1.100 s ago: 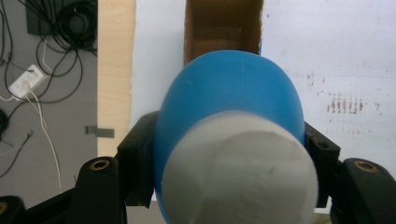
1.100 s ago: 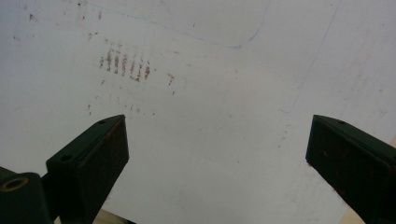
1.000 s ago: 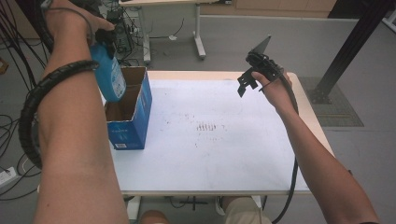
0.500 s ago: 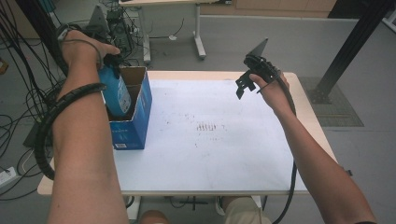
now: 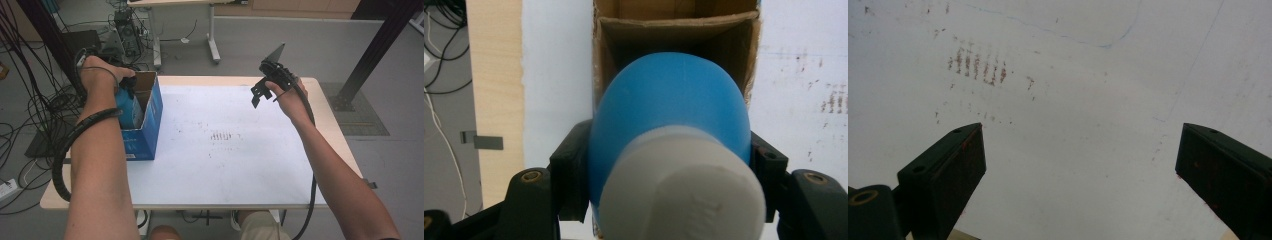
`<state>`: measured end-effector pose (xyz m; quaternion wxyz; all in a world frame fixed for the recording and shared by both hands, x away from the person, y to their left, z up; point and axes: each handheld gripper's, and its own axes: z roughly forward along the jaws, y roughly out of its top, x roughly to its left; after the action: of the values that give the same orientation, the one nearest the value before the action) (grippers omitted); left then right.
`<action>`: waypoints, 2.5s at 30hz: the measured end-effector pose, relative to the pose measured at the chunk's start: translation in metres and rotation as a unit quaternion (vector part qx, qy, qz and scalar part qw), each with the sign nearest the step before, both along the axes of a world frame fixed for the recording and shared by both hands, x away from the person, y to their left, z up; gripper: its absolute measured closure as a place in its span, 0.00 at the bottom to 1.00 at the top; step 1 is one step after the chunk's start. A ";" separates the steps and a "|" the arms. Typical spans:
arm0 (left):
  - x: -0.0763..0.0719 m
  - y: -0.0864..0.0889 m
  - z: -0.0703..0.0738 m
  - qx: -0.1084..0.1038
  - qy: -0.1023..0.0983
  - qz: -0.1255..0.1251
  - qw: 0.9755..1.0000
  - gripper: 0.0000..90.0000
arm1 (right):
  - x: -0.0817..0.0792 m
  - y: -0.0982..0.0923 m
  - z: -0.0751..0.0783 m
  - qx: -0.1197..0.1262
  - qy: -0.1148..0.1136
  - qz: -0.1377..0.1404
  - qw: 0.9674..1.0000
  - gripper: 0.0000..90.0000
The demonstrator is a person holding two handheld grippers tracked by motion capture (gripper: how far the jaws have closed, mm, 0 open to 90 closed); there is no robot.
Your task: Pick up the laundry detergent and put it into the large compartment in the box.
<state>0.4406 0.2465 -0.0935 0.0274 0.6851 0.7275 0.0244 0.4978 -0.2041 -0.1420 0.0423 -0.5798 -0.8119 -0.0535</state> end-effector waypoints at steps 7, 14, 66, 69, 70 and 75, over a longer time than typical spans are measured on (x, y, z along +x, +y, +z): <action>0.001 -0.003 -0.021 -0.001 0.005 -0.001 1.000 0.41 | 0.001 0.003 -0.005 -0.002 0.004 0.003 1.000 0.07; 0.002 -0.006 -0.036 -0.001 0.008 -0.004 1.000 0.41 | 0.002 0.004 -0.007 -0.003 0.006 0.004 1.000 0.07; -0.001 -0.014 -0.065 0.004 0.001 -0.017 1.000 0.40 | 0.002 0.007 -0.012 -0.006 0.011 0.002 1.000 0.07; -0.001 -0.014 -0.065 0.003 0.000 -0.016 1.000 0.40 | 0.002 0.008 -0.012 -0.007 0.011 0.003 1.000 0.07; -0.001 -0.014 -0.065 0.003 0.000 -0.016 1.000 0.40 | 0.002 0.008 -0.012 -0.007 0.011 0.003 1.000 0.07; -0.001 -0.014 -0.065 0.003 -0.001 -0.017 1.000 0.40 | 0.002 0.009 -0.011 -0.008 0.010 0.004 1.000 0.07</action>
<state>0.4396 0.2326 -0.1585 0.0264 0.6976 0.7155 0.0269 0.4995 -0.1956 -0.1533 0.0461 -0.5769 -0.8144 -0.0414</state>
